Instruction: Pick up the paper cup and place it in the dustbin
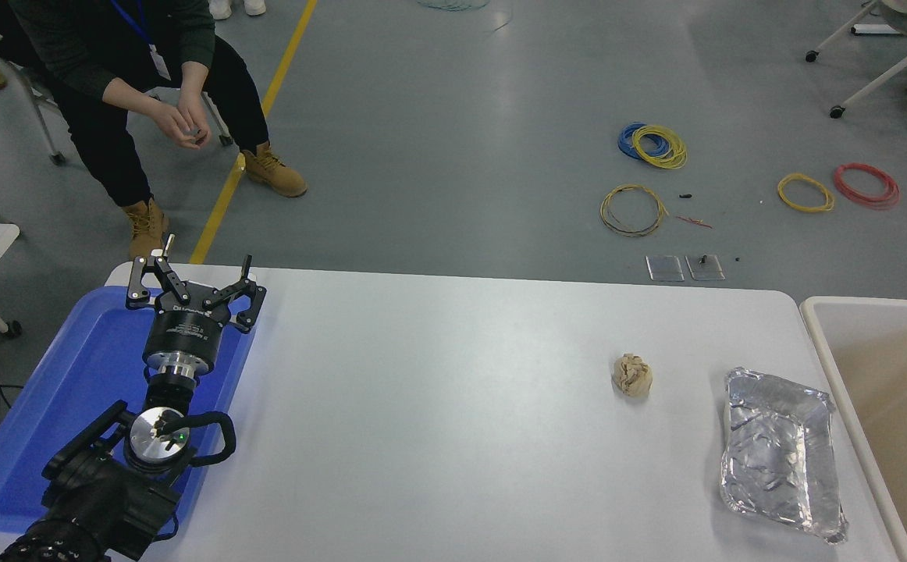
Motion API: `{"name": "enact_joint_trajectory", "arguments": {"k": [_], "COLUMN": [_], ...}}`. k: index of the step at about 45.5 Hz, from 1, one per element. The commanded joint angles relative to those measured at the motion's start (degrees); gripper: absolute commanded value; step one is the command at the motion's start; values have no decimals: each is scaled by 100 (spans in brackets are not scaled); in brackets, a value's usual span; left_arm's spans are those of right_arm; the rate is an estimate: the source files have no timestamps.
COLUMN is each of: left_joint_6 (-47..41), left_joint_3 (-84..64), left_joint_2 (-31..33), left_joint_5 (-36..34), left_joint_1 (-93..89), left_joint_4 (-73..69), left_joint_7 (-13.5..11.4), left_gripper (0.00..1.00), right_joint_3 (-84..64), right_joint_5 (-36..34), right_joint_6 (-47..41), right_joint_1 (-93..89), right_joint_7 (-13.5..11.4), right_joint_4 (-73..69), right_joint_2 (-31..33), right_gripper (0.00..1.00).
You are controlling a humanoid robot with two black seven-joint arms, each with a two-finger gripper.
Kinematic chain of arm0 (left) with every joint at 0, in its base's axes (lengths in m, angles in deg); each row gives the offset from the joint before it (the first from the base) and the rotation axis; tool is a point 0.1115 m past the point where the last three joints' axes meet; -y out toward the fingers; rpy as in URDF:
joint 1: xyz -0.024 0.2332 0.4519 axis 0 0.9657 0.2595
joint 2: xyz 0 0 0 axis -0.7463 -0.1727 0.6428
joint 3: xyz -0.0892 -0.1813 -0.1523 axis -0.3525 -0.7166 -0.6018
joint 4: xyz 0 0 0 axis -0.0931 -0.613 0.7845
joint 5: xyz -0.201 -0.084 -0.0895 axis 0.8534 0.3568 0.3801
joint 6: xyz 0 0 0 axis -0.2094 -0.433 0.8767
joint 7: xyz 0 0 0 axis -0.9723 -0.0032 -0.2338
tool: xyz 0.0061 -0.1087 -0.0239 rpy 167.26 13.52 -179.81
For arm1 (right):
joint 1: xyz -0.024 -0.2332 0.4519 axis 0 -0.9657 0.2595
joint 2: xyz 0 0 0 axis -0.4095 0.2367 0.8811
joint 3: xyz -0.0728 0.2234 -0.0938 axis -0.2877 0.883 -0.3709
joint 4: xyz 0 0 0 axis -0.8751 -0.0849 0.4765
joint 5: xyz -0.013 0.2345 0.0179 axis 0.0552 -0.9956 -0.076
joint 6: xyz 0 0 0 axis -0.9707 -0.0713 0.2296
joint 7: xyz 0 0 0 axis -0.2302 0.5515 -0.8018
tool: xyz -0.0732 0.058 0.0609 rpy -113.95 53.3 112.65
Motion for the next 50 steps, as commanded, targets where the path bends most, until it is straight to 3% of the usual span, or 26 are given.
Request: {"name": "enact_joint_trajectory", "arguments": {"k": [1, 8, 11, 12, 16, 26, 50], "left_joint_6": [2, 2, 2, 2, 2, 2, 2], "left_joint_3": [0, 0, 0, 0, 0, 0, 0], "left_joint_2": [-3, 6, 5, -3, -3, -3, -3], "left_joint_5": [0, 0, 0, 0, 0, 0, 0], "left_joint_1": [0, 0, 0, 0, 0, 0, 0], "left_joint_4": [0, 0, 0, 0, 0, 0, 0], "left_joint_7": [-6, -6, -6, -6, -6, -6, -6], "left_gripper": [100, 100, 100, 100, 100, 100, 100], "right_joint_3": [36, 36, 36, 36, 36, 36, -219], "right_joint_5": [-17, -26, -34, -34, -43, -52, -34], "right_joint_6": [21, 21, 29, 29, 29, 73, -15], "right_joint_1": [-63, -63, -72, -72, -72, -11, 1588], "right_joint_7": [-6, -6, -23, -23, -23, -23, -15], "right_joint_4": [5, 5, 5, 5, 5, -21, -873], "right_joint_2": [-8, -8, -8, -8, 0, 18, 264], "right_gripper": [0, 0, 36, 42, 50, 100, 100]}}
